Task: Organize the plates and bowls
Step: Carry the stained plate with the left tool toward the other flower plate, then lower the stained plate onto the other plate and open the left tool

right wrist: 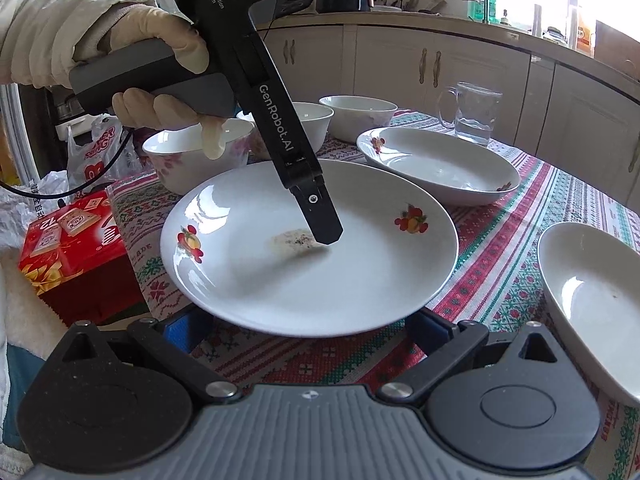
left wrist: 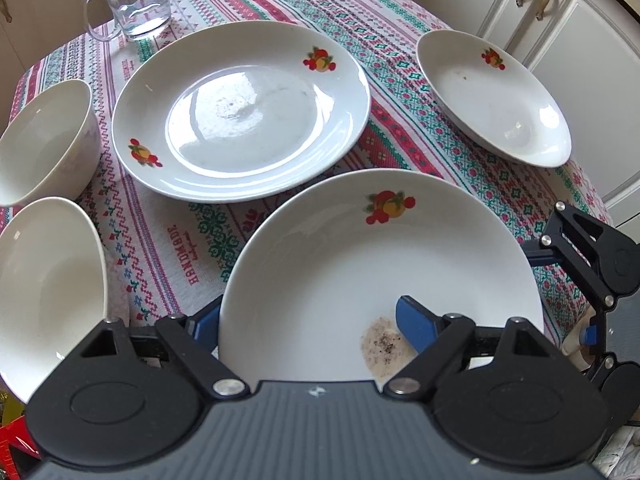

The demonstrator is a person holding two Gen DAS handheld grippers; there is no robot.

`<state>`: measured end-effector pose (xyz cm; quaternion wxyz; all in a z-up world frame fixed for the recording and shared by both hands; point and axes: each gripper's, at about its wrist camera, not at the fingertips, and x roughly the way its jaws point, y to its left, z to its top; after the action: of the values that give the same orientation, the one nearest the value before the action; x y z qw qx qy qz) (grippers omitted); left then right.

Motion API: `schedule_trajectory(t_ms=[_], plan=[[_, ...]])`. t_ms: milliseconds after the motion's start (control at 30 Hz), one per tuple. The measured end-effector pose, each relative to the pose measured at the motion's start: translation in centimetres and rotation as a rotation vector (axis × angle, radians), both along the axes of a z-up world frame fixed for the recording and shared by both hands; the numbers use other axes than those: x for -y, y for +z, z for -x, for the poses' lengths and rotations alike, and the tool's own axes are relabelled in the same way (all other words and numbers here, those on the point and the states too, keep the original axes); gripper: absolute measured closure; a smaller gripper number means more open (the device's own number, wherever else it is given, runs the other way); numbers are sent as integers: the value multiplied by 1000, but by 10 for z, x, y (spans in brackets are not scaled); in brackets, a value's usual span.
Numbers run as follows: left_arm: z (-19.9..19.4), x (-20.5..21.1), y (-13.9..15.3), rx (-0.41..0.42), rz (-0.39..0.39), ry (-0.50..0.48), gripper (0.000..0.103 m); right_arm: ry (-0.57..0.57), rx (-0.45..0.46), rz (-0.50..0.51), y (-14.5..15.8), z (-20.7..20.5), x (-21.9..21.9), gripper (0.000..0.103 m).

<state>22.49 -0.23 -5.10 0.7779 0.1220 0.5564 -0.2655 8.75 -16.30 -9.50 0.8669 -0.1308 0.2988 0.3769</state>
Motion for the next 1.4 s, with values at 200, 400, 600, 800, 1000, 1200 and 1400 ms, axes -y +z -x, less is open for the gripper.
schedule_trajectory(t_ms=[200, 400, 600, 800, 1000, 1200, 1400], plan=[[-3, 0, 0, -24, 9, -7, 16, 1, -3, 3, 0, -1, -1, 0], [-3, 1, 1, -28, 12, -11, 16, -2, -10, 11, 2, -2, -1, 0], [-1, 1, 6, -19, 23, -13, 17, -6, -25, 26, 4, -3, 0, 0], [-1, 2, 11, -12, 34, -17, 18, -7, -29, 18, 11, -4, 6, 0], [-4, 9, 16, -6, 50, -20, 18, -6, -23, 26, 19, -6, 13, 0], [-9, 19, 21, 6, 66, -29, 19, -17, -16, 27, 29, -11, 26, 0], [-18, 36, 28, 17, 73, -53, 19, -39, -5, 27, 37, -17, 41, 0]])
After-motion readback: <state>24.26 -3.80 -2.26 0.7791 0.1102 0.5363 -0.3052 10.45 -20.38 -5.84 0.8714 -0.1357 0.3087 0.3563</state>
